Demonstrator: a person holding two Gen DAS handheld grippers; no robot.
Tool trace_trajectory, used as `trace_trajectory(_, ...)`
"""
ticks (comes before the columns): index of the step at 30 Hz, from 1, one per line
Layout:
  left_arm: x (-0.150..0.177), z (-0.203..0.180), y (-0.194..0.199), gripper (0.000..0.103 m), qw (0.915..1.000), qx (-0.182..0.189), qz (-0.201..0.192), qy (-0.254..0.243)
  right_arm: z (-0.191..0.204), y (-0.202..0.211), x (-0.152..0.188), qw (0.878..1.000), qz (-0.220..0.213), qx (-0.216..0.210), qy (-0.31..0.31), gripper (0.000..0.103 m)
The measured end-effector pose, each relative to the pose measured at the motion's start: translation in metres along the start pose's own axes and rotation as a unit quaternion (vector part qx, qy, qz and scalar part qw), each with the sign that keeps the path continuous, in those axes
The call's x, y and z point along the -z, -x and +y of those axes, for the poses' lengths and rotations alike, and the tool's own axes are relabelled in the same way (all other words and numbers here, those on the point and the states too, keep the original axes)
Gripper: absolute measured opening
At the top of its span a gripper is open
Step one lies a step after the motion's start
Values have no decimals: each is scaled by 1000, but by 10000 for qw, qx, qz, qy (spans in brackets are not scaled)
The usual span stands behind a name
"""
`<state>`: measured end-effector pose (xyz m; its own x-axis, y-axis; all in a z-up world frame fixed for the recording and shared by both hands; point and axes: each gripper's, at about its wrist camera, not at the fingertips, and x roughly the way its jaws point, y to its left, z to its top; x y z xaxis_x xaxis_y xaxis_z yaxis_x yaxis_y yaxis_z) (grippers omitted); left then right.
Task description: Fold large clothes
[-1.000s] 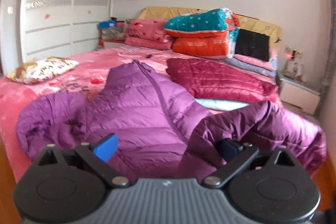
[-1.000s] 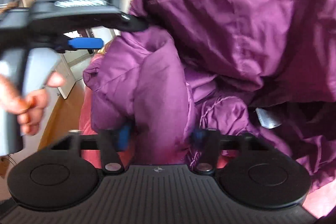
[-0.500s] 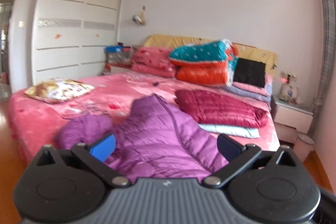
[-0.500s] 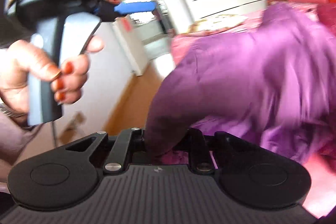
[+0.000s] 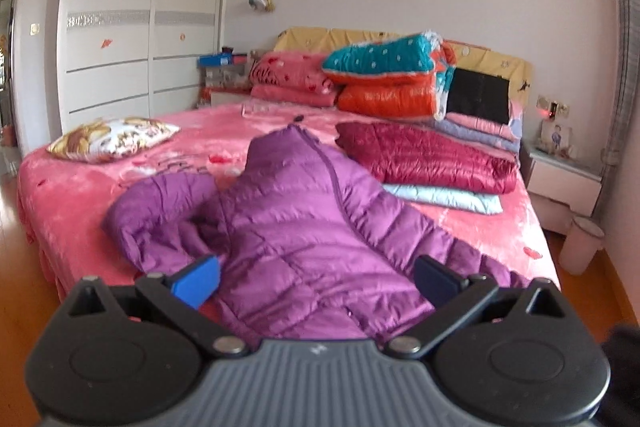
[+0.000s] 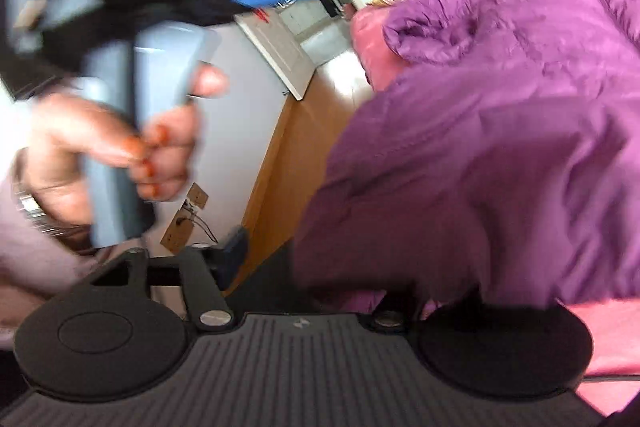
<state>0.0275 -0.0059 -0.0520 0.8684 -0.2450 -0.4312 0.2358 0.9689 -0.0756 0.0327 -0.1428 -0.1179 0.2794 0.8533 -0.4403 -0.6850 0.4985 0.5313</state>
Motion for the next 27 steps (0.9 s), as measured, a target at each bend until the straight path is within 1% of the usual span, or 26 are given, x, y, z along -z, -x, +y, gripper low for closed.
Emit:
trace_trajectory(2,4,0,-4,102,10000,-4,64,50,6,16,2,9997,-128,138,133,98)
trace_trajectory(5,7,-4,0,102,9999,66,120,41,9,52,8,9985,-430,318,72,99)
trace_trajectory(8,9,-15,12,102,9996,241,88,-101,6,95,18,9939,-956,542,-95,100)
trace_trajectory(11,10,-32,25,102,9972,653,89,-359,-2,139,26,9814,-1621,960,-357,100)
trace_trajectory(13,10,-46,33,102,9936,932,116,-625,-12,164,30,9668,-2090,1322,-648,101)
trace_trajectory(14,11,-55,37,102,9905,1099,173,-809,-17,176,34,9574,-2318,1530,-795,101)
trace_trajectory(17,18,-85,44,102,9777,1516,342,-1414,-34,206,48,9250,-2895,2045,-1370,102)
trace_trajectory(18,23,-94,46,102,9717,1641,392,-1652,-40,215,53,9124,-3071,2204,-1569,102)
trace_trajectory(21,40,-122,49,102,9484,1892,604,-2471,-59,235,71,8781,-3457,2553,-2102,103)
trace_trajectory(22,48,-131,48,102,9396,1941,716,-2727,-64,237,72,8698,-3542,2616,-2225,103)
trace_trajectory(23,54,-138,45,102,9329,1948,798,-2922,-70,233,74,8618,-3610,2693,-2333,103)
trace_trajectory(24,61,-144,41,102,9267,1873,869,-3140,-74,230,74,8545,-3667,2743,-2452,103)
trace_trajectory(25,67,-150,37,102,9220,1730,895,-3346,-76,231,77,8501,-3707,2728,-2557,103)
trace_trajectory(26,75,-157,31,102,9153,1489,879,-3637,-76,237,84,8477,-3736,2693,-2633,103)
trace_trajectory(27,82,-163,26,102,9089,1247,848,-3888,-78,235,83,8455,-3755,2681,-2689,103)
